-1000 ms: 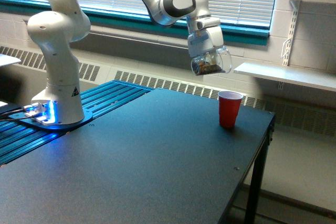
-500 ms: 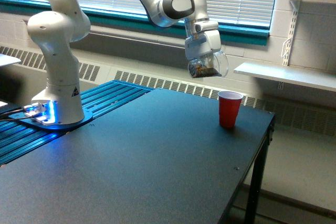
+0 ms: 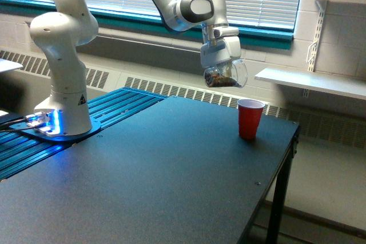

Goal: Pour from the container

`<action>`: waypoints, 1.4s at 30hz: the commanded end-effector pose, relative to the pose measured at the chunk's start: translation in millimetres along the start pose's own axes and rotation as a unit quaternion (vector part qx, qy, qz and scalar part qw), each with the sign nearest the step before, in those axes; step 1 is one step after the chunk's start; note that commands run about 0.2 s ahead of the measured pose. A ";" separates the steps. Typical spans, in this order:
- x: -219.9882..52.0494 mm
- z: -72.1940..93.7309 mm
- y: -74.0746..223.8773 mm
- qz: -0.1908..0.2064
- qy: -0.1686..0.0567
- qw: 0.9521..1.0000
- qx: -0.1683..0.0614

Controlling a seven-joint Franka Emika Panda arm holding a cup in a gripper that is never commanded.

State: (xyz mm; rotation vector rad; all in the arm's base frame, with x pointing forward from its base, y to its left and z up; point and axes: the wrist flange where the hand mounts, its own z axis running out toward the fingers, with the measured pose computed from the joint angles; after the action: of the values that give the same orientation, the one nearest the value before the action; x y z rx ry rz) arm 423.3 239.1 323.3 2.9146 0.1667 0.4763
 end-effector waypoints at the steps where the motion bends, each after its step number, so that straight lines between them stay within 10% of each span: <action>1: 5.3 -1.6 -9.7 0.002 0.001 1.000 -0.004; 42: 30.1 8.1 -40.2 0.003 -0.020 0.999 -0.040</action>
State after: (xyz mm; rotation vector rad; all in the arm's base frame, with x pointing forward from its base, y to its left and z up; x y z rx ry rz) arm 447.6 277.7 314.2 2.8540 0.1513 0.4036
